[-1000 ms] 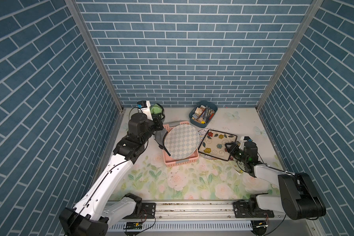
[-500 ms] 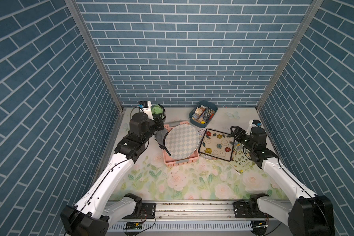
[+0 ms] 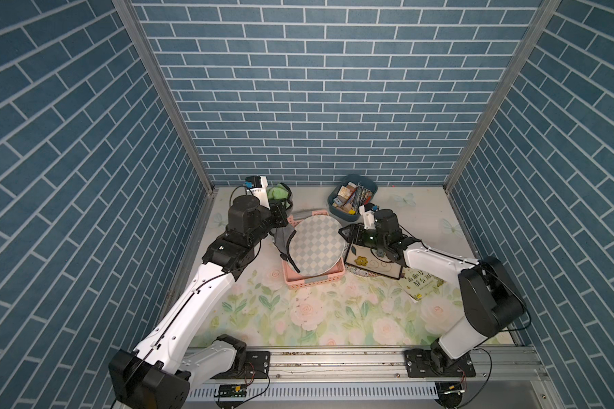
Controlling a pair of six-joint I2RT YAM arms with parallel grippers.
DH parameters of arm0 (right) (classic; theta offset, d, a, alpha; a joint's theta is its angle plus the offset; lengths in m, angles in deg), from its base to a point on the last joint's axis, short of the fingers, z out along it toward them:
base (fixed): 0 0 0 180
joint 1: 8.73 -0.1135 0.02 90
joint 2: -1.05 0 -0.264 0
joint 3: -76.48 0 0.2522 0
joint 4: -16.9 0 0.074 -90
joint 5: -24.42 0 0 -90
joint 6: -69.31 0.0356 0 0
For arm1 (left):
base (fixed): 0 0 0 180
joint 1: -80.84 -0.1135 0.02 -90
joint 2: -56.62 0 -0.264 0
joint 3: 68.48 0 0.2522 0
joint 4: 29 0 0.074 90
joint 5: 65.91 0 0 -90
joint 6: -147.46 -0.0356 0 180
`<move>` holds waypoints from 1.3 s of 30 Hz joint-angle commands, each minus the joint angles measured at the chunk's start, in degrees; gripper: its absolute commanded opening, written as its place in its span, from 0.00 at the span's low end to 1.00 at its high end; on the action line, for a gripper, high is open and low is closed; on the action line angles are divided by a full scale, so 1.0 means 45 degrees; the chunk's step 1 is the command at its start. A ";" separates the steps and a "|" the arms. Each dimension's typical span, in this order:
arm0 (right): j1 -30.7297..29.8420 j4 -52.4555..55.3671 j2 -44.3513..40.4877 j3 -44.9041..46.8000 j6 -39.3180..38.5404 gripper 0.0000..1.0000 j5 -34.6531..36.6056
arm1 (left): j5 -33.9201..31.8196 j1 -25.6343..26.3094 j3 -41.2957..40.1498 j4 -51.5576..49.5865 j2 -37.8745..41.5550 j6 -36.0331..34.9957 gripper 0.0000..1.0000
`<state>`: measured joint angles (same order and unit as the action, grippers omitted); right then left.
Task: Wipe the wet plate dry
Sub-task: Pick up the plate from the bin.
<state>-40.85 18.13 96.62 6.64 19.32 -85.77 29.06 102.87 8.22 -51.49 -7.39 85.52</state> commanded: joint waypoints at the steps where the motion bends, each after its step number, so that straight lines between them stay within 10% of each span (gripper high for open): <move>1: -0.0185 -0.0288 0.0763 -0.0690 -0.0357 0.61 -0.0096 | 0.0284 -0.0030 -0.0002 0.0130 0.0006 0.0101 0.00; 6: -0.0243 -0.0359 0.1636 -0.1105 -0.0297 0.26 -0.0425 | 0.0326 -0.0030 -0.0080 0.0096 0.0003 0.0184 0.00; 13: -0.0241 -0.0257 0.2026 -0.1228 -0.0414 0.29 -0.0703 | 0.0318 -0.0030 -0.0050 0.0058 -0.0122 0.0075 0.00; 19: -0.0245 -0.0223 0.1591 -0.1204 -0.0669 0.00 -0.0296 | 0.0278 -0.0030 -0.0022 -0.0016 -0.0109 0.0016 0.00; 28: -0.0206 -0.0570 -0.0494 -0.1333 -0.0977 0.00 0.0235 | 0.0417 -0.0040 0.0136 -0.0118 -0.0270 -0.0153 0.00; 39: -0.0588 -0.6154 -0.3378 -0.0183 0.3351 0.00 0.0223 | 0.0815 0.0430 -0.1053 0.1040 -0.2022 0.0673 0.00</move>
<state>-42.36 2.50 83.90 5.92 26.86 -85.39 33.56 103.61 4.48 -48.87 -14.95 86.59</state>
